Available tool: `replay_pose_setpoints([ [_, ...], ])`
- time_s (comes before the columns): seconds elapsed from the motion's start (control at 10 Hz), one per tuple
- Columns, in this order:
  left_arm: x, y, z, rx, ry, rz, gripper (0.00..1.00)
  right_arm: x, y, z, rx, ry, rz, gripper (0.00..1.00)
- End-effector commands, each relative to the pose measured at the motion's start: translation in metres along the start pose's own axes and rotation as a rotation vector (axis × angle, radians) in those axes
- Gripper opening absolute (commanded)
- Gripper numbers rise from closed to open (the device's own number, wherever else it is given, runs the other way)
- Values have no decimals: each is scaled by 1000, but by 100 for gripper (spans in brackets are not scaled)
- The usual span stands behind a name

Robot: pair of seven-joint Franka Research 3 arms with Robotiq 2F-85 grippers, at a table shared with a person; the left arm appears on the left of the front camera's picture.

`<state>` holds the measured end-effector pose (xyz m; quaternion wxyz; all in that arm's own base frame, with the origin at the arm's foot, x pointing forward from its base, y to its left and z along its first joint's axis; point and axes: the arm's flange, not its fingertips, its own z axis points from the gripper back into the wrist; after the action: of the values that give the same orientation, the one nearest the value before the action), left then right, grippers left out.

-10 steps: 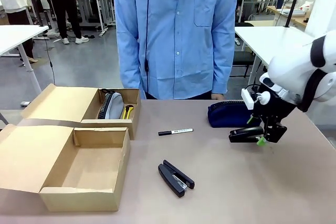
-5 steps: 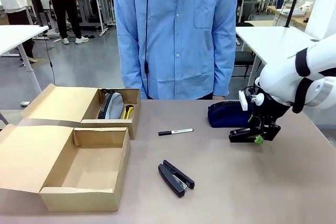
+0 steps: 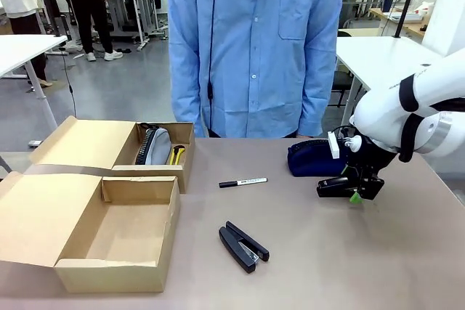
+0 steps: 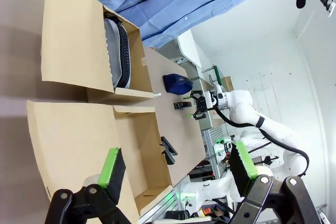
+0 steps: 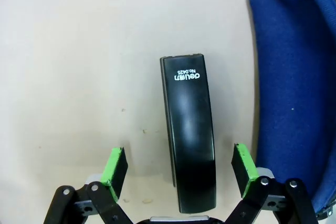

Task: Place items inside the box.
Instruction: Pick up a Pencil pouch or Stapler and place it inside the Mailer Box closest to the robot.

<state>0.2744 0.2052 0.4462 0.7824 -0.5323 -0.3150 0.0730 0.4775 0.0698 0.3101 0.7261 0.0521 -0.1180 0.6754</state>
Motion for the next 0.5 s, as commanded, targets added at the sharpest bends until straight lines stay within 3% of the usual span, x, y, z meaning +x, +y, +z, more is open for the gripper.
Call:
replay_pose_setpoints([
  [0.0,-1,-2,-1,-25,-17,-21,100,1,-5,-2,-19,-30,2,100],
  [0.1,-1,-2,-1,-25,-17,-21,100,1,-5,-2,-8,-30,1,100],
  [0.2,-1,-2,-1,-25,-17,-21,100,1,-5,-2,9,-31,4,40],
  [0.3,-1,-2,-1,-25,-17,-21,100,0,-4,-3,20,-40,6,40],
  [0.4,-1,-2,-1,-25,-17,-21,100,0,-4,-3,18,-40,5,0],
])
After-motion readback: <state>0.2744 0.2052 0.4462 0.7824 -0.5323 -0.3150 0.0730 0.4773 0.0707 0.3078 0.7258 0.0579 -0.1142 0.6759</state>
